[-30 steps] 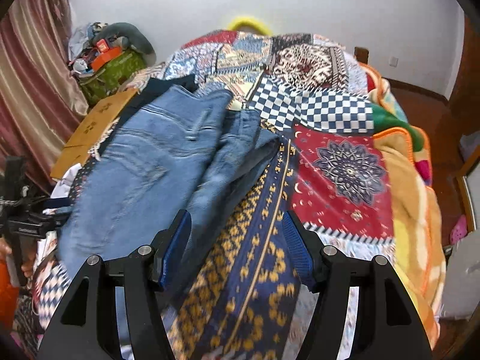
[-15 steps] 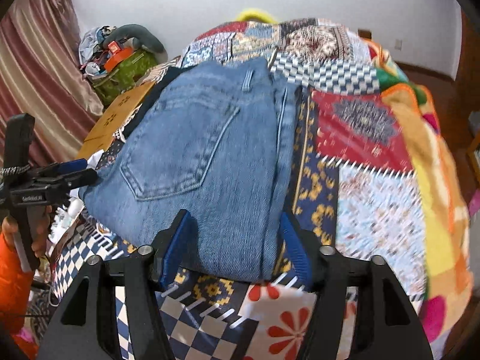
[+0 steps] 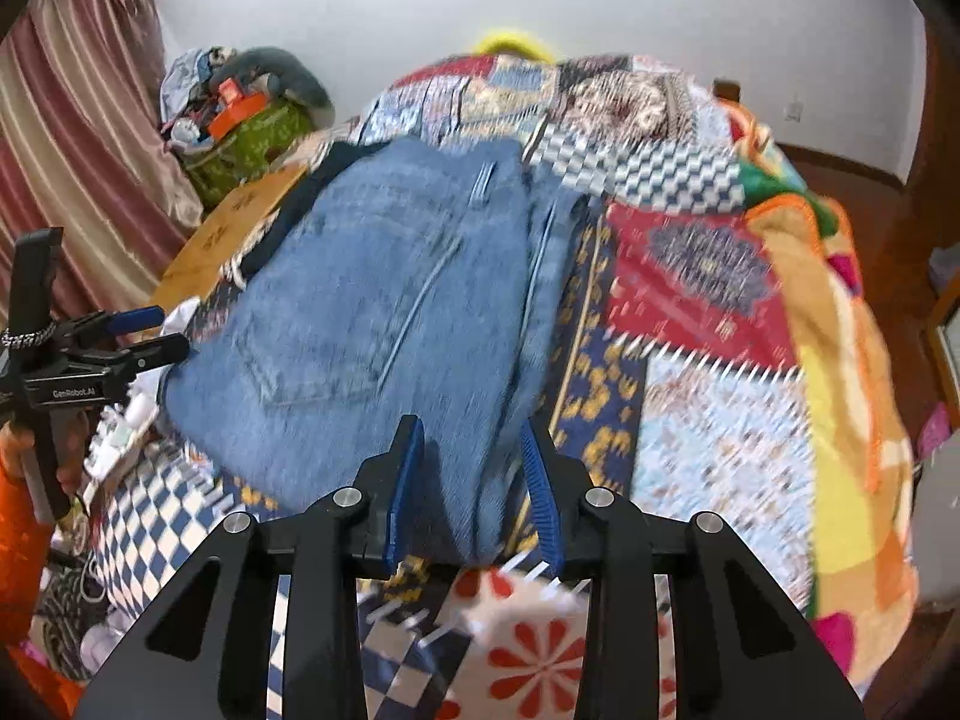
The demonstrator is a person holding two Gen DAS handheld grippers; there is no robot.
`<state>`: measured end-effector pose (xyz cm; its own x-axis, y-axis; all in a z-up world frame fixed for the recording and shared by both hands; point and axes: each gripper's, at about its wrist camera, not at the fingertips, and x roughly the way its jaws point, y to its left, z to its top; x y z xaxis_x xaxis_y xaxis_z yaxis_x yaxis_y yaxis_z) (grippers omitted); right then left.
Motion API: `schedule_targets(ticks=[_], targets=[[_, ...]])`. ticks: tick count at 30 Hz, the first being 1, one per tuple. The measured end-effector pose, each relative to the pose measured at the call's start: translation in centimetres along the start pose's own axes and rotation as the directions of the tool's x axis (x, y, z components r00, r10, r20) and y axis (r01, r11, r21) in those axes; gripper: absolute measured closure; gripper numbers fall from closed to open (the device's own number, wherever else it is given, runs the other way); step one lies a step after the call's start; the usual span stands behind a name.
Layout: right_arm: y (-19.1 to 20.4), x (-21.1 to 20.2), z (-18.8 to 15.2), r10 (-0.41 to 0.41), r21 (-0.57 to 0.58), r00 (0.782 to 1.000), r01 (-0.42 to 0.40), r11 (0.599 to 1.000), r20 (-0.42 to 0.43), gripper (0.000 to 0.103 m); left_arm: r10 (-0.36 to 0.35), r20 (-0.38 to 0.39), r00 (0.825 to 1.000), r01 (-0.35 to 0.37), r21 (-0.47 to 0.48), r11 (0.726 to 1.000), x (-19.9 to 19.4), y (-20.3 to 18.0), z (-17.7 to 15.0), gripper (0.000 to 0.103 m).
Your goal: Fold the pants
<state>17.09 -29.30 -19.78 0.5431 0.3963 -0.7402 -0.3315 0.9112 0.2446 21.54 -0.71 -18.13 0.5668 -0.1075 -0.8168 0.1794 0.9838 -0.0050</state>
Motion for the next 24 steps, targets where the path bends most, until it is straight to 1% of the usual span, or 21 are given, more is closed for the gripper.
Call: schedule_targets(ticks=[3,5,6,8,11,13,15,19,21,24], targets=[[-0.6,-0.3,1.9,0.003,0.0,0.999,-0.003,1.0,0.033,0.071,-0.048,0.034,0.998,0.048,-0.012,0.999,0.1,0.5,3.2,0.01],[-0.7,0.1,3.3,-0.008,-0.009,0.999,0.008,1.0,0.053,0.065,-0.069,0.049,0.996,0.069,-0.003,0.998,0.9,0.4,5.2,0.01],[-0.8,0.5,4.0,-0.013,-0.016,0.998,0.014,1.0,0.063,0.065,-0.072,0.052,0.996,0.072,0.002,0.997,1.6,0.3,6.3,0.01],[-0.9,1.6,5.4,-0.011,-0.032,0.997,0.013,0.999,0.079,0.064,-0.079,0.042,0.996,0.079,0.009,0.997,3.3,-0.2,8.1,0.01],[-1.4,3.9,7.5,0.01,-0.027,0.997,-0.008,1.0,0.078,0.064,-0.105,0.014,0.994,0.105,0.01,0.994,6.3,-0.8,10.2,0.011],[-1.8,5.8,9.0,0.03,-0.023,0.997,-0.028,0.999,0.067,0.064,-0.122,-0.004,0.992,0.122,0.011,0.992,8.1,-1.1,11.2,0.017],[-2.0,7.3,10.2,0.048,-0.026,0.997,-0.046,0.999,0.058,0.064,-0.137,-0.016,0.991,0.137,0.021,0.99,9.6,-1.5,12.0,0.024],[-2.6,10.6,12.6,0.068,-0.043,0.997,-0.067,0.997,0.026,0.064,-0.154,-0.04,0.987,0.155,0.035,0.987,12.2,-2.1,13.0,0.027],[-2.6,12.0,13.4,0.07,-0.054,0.997,-0.069,0.996,0.015,0.068,-0.165,-0.058,0.985,0.167,0.034,0.985,13.4,-2.2,13.1,0.028],[-2.7,14.3,14.0,0.079,-0.061,0.996,-0.081,0.995,-0.04,0.078,-0.189,-0.073,0.979,0.191,0.015,0.981,14.7,-2.2,12.8,0.028]])
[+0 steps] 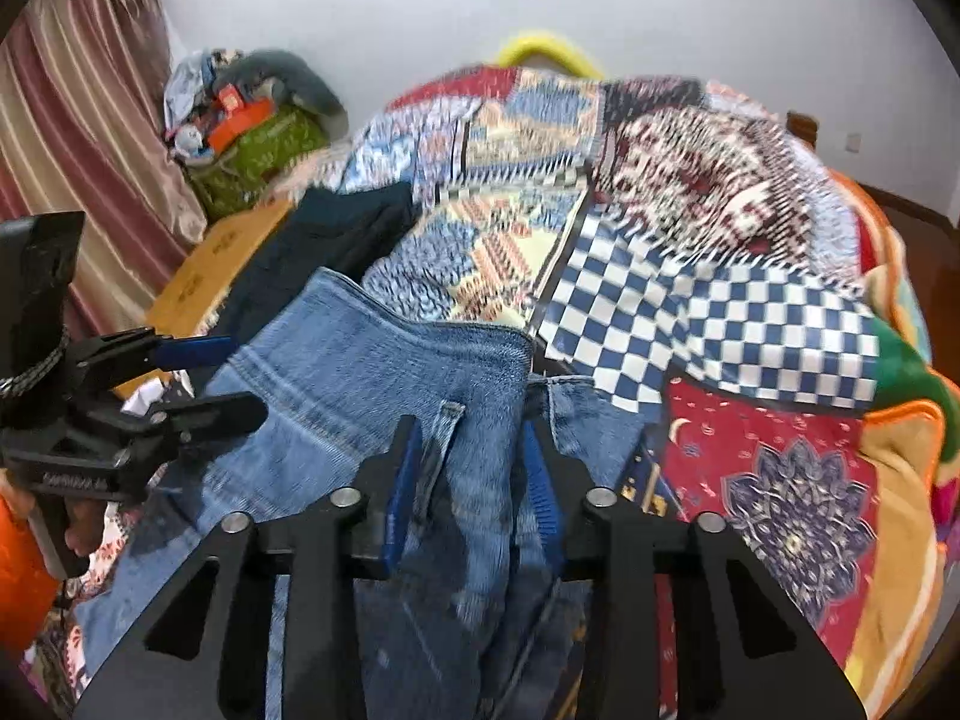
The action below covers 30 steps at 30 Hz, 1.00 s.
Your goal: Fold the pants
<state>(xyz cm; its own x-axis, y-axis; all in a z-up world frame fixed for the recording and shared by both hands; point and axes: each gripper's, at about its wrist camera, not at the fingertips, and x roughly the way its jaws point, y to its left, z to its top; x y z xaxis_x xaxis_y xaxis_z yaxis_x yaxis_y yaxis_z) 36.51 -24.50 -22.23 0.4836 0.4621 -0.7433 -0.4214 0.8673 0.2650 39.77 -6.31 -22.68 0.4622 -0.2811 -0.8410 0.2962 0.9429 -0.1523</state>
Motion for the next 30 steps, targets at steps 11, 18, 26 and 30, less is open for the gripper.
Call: schedule_targets(ticks=[11,18,26,30], targets=[[1.4,-4.9,0.5,-0.031,-0.106,0.982,0.052,0.993,0.189,0.094,0.011,0.063,0.998,-0.01,-0.009,1.0,-2.1,-0.4,2.0,0.028],[-0.5,-1.6,-0.2,-0.125,-0.107,0.988,0.135,0.985,0.089,0.094,0.045,-0.027,0.999,-0.046,-0.011,0.999,1.9,-0.3,1.9,0.028],[-1.8,-1.2,-0.7,-0.123,-0.024,0.992,0.123,0.992,-0.013,0.086,0.028,-0.043,0.999,-0.029,-0.027,0.999,1.6,0.3,2.1,0.027],[-0.6,-4.6,-1.2,-0.109,-0.045,0.994,0.11,0.993,0.027,0.076,-0.011,0.021,1.0,0.012,-0.032,0.999,-1.6,-0.2,1.7,0.027]])
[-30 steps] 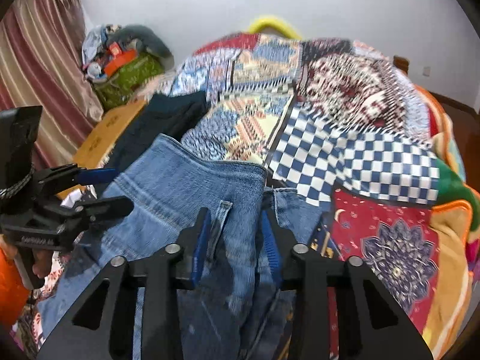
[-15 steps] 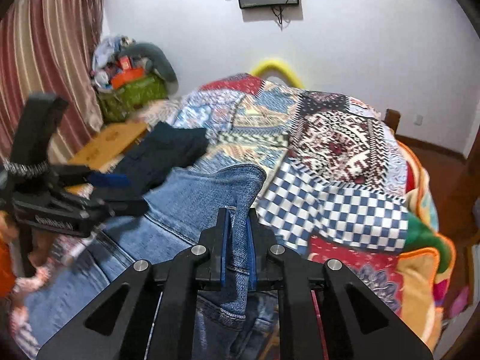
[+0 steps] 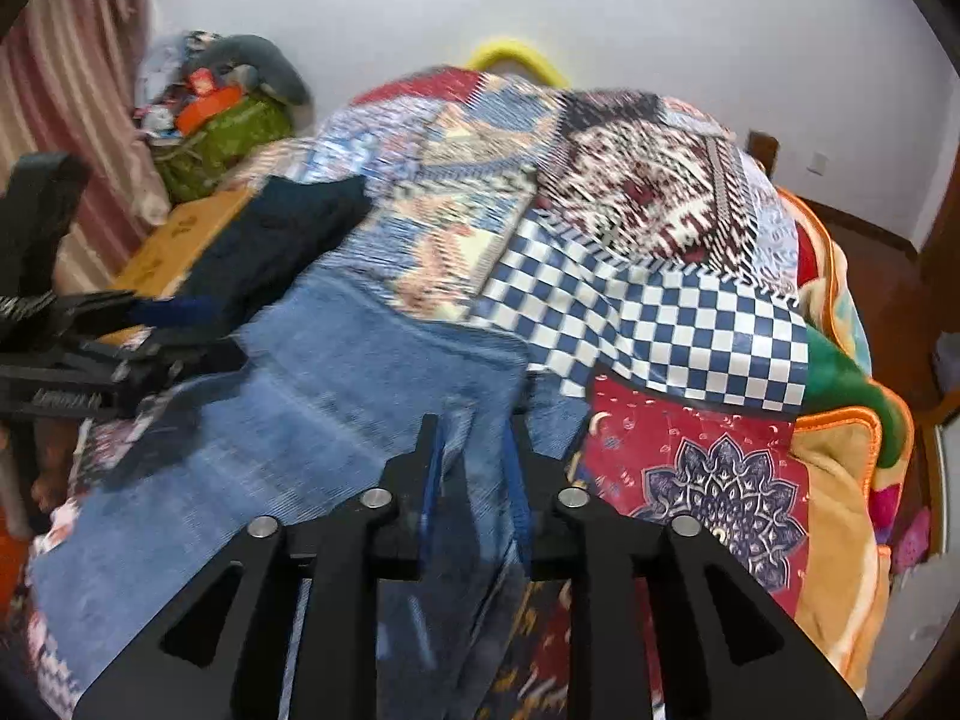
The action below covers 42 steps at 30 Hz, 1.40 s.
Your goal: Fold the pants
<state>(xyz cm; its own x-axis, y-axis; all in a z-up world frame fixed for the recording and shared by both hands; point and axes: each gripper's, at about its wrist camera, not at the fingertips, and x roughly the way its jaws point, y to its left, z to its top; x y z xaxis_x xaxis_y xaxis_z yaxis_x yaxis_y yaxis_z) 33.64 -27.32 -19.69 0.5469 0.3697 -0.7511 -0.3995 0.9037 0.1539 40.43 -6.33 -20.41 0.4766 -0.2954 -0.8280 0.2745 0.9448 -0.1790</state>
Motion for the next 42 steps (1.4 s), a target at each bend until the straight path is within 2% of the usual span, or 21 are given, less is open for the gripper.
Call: schedule_targets(ticks=[1,2,4,8,10,13,16,20,23,25,27,29,30,33,36,39,42], targets=[[0.3,-0.8,-0.3,0.013,-0.001,1.0,-0.013,1.0,0.009,0.064,-0.025,0.005,1.0,0.025,-0.001,1.0,-0.7,-0.2,-0.4,0.027],[0.5,-1.5,-1.0,0.026,-0.001,0.999,-0.026,1.0,0.019,0.058,-0.035,0.005,0.999,0.035,0.005,0.999,-1.1,-0.5,-0.8,0.027],[1.2,-2.3,-2.2,0.048,-0.006,0.999,-0.048,0.999,0.019,0.057,-0.033,-0.004,0.999,0.033,0.031,0.999,-1.4,-1.1,-1.8,0.027],[1.5,-1.3,-4.9,0.043,-0.001,0.998,-0.043,0.999,-0.05,0.058,0.05,-0.056,0.997,-0.045,0.087,0.995,-0.4,-1.9,-5.0,0.027],[1.1,-0.9,-6.4,0.036,0.019,0.997,-0.034,0.999,-0.075,0.057,0.04,-0.04,0.998,-0.038,0.058,0.998,-0.7,-1.2,-6.3,0.026],[0.0,-1.8,-8.3,0.047,0.089,0.997,-0.041,0.995,-0.065,0.052,0.059,-0.046,0.997,-0.058,0.029,0.998,-1.7,-0.2,-7.2,0.026],[-0.9,-3.4,-9.6,0.02,0.114,0.998,-0.014,0.993,-0.054,0.052,0.059,-0.047,0.997,-0.058,0.018,0.998,-2.7,0.7,-8.3,0.026],[-1.3,-4.7,-10.1,-0.05,0.095,0.997,0.057,0.994,-0.066,0.052,0.116,-0.013,0.993,-0.116,0.022,0.993,-4.6,1.1,-8.4,0.026],[-1.6,-5.9,-10.0,-0.072,0.097,0.996,0.077,0.992,-0.049,0.052,0.127,0.028,0.992,-0.128,0.024,0.992,-6.1,0.8,-7.9,0.026],[-1.7,-6.6,-9.6,-0.072,0.104,0.997,0.074,0.992,-0.024,0.052,0.119,0.054,0.991,-0.121,0.03,0.992,-6.8,0.3,-7.4,0.025],[-1.8,-7.6,-9.0,-0.061,0.12,0.998,0.058,0.991,0.016,0.05,0.1,0.077,0.992,-0.104,0.04,0.994,-7.3,-0.3,-6.9,0.017],[-1.7,-8.2,-8.4,-0.03,0.146,0.998,0.021,0.989,0.056,0.043,0.074,0.089,0.993,-0.078,0.044,0.996,-7.2,-0.9,-6.3,0.009],[-1.7,-8.2,-8.2,-0.013,0.157,0.997,0.002,0.988,0.07,0.042,0.064,0.088,0.994,-0.068,0.043,0.997,-6.8,-1.1,-6.0,0.009],[-1.5,-7.2,-7.6,0.034,0.187,0.997,-0.048,0.981,0.076,0.034,0.039,0.034,0.999,-0.041,0.049,0.998,-5.0,-1.4,-5.4,0.009],[-1.9,-5.0,-7.8,0.08,0.236,0.996,-0.087,0.968,0.04,0.033,-0.001,-0.047,0.999,0.002,0.039,0.999,-2.8,-1.3,-5.3,0.009],[-2.2,-2.7,-8.4,0.134,0.281,0.991,-0.125,0.952,-0.013,0.033,-0.044,-0.128,0.991,0.048,0.024,0.999,-0.7,-1.1,-5.4,0.009],[-2.5,-0.6,-8.7,0.171,0.302,0.984,-0.147,0.942,-0.056,0.033,-0.072,-0.172,0.983,0.079,0.036,0.996,0.8,-1.4,-5.4,0.008]])
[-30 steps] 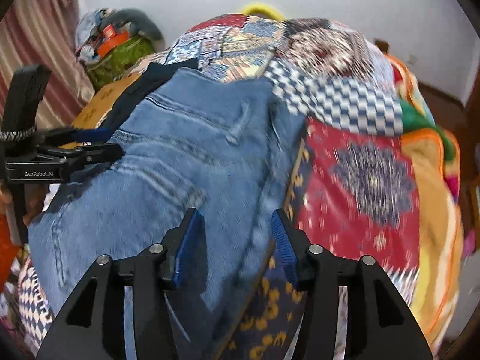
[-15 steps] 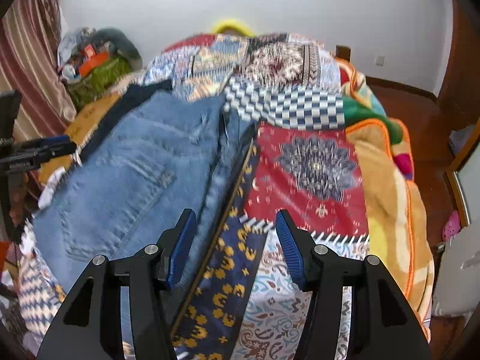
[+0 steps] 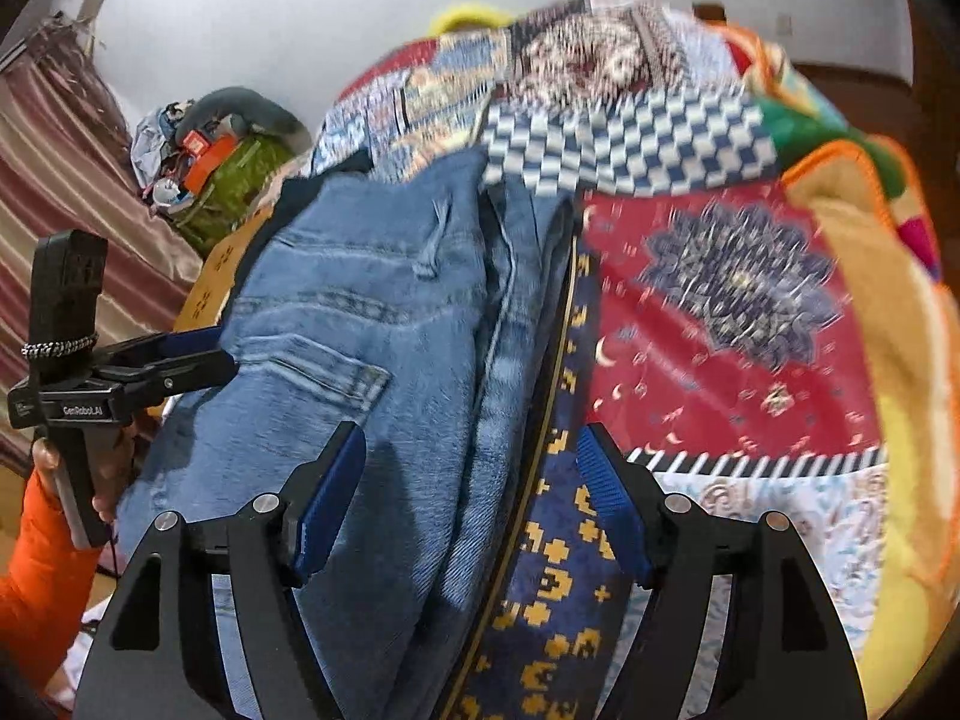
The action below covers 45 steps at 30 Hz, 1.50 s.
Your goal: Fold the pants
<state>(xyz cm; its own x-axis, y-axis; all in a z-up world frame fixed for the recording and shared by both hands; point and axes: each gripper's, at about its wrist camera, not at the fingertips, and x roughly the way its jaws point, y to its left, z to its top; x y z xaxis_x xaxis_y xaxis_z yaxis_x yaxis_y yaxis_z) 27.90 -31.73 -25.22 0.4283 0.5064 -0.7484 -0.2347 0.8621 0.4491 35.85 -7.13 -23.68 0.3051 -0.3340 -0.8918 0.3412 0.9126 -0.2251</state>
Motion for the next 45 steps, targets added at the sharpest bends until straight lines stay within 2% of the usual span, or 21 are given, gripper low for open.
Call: schedule_targets(ticks=[4,9,15,18,23,25,27,29,34,39,45], targets=[[-0.4,1.1,0.4,0.051,0.008,0.998,-0.05,0.999,-0.028,0.033,-0.07,-0.036,0.997,0.07,-0.008,0.998,1.0,0.2,0.7,0.008],[-1.6,2.5,1.2,0.136,0.044,0.988,-0.133,0.99,-0.067,0.032,-0.175,-0.073,0.982,0.171,-0.058,0.984,3.0,0.6,1.7,0.008],[-2.7,3.6,1.8,0.247,0.107,0.966,-0.238,0.965,-0.081,0.032,-0.222,-0.067,0.973,0.218,-0.062,0.974,4.0,0.3,2.6,0.008],[-1.9,4.0,2.2,0.247,0.08,0.966,-0.24,0.967,-0.081,0.038,-0.215,-0.066,0.974,0.211,-0.064,0.975,4.0,0.3,2.5,0.012],[-0.7,3.9,2.6,0.231,0.059,0.97,-0.227,0.972,-0.074,0.072,-0.194,-0.039,0.98,0.192,-0.047,0.98,2.8,0.1,2.3,0.031],[-0.2,3.1,2.5,0.207,0.041,0.977,-0.205,0.978,-0.056,0.08,-0.176,-0.024,0.984,0.175,-0.025,0.984,2.0,-0.4,1.9,0.036],[0.3,2.5,2.6,0.2,0.023,0.978,-0.199,0.98,-0.055,0.082,-0.152,-0.007,0.988,0.152,-0.008,0.988,1.1,-1.0,1.4,0.047],[1.4,1.6,2.5,0.17,-0.028,0.985,-0.171,0.985,-0.041,0.084,-0.139,0.016,0.99,0.139,0.012,0.99,-0.1,-1.4,0.9,0.052],[3.6,-1.0,2.3,0.149,-0.111,0.989,-0.148,0.983,0.002,0.085,-0.122,0.097,0.988,0.119,0.035,0.992,-3.7,-2.1,-0.3,0.058],[6.4,-3.6,3.2,0.157,-0.18,0.985,-0.142,0.973,0.075,0.086,-0.093,0.205,0.974,0.084,0.052,0.995,-8.4,-2.2,-1.0,0.061],[10.8,-5.7,4.4,0.169,-0.283,0.974,-0.121,0.951,0.151,0.087,-0.038,0.323,0.946,0.024,0.047,0.999,-13.6,-1.1,-1.3,0.064]])
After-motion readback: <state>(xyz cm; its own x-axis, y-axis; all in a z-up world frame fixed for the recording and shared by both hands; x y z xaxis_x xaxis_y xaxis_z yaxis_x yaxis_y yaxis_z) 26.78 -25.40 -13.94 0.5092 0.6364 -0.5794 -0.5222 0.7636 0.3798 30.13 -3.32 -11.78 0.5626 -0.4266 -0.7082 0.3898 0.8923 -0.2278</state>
